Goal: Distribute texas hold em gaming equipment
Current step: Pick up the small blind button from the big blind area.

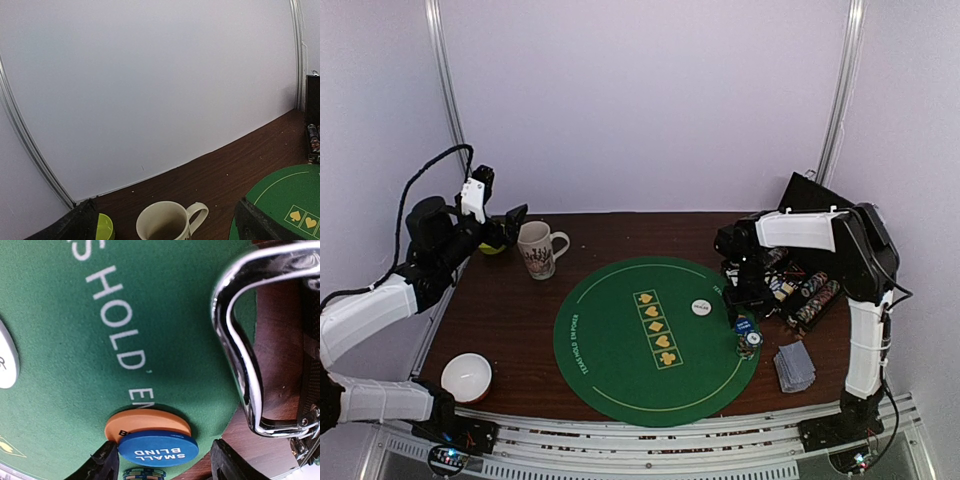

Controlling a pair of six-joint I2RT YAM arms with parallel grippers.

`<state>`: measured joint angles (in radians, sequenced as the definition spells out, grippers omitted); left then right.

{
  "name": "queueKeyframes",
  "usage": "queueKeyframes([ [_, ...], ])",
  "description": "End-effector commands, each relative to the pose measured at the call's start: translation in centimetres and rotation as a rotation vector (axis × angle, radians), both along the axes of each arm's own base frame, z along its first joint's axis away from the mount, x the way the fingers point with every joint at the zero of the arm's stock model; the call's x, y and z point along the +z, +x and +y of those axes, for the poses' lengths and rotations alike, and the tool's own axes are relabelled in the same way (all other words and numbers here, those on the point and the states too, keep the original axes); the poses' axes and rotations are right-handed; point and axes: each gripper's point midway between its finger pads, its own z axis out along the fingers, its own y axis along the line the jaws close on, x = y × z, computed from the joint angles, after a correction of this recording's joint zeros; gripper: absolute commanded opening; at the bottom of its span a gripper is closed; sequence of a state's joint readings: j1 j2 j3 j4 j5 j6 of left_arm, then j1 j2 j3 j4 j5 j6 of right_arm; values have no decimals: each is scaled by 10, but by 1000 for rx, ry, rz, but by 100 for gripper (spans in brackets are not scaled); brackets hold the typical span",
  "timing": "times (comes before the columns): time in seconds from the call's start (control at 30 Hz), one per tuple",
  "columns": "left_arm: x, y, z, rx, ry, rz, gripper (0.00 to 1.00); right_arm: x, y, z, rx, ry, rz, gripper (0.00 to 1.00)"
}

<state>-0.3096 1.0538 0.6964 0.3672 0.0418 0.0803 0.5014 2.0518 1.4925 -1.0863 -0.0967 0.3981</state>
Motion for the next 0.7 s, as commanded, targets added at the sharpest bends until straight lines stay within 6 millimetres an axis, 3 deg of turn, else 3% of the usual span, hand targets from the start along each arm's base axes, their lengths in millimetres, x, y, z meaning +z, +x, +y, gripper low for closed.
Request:
queueKeyframes([
  [0.0,18,-5,-2,-11,-3,-74,98,-9,-9,0,8,-38,36,65],
  [0.27,19,-6,-2,-12,-2,-79,98,-14,-11,0,10,-56,37,67],
  [0.47,17,-5,-2,-11,2,-76,98,-7,-8,-4,15,-84,21,60],
  [0.67,19,-6,-2,-14,0,-80,98,0,-12,-16,20,-143,25,65],
])
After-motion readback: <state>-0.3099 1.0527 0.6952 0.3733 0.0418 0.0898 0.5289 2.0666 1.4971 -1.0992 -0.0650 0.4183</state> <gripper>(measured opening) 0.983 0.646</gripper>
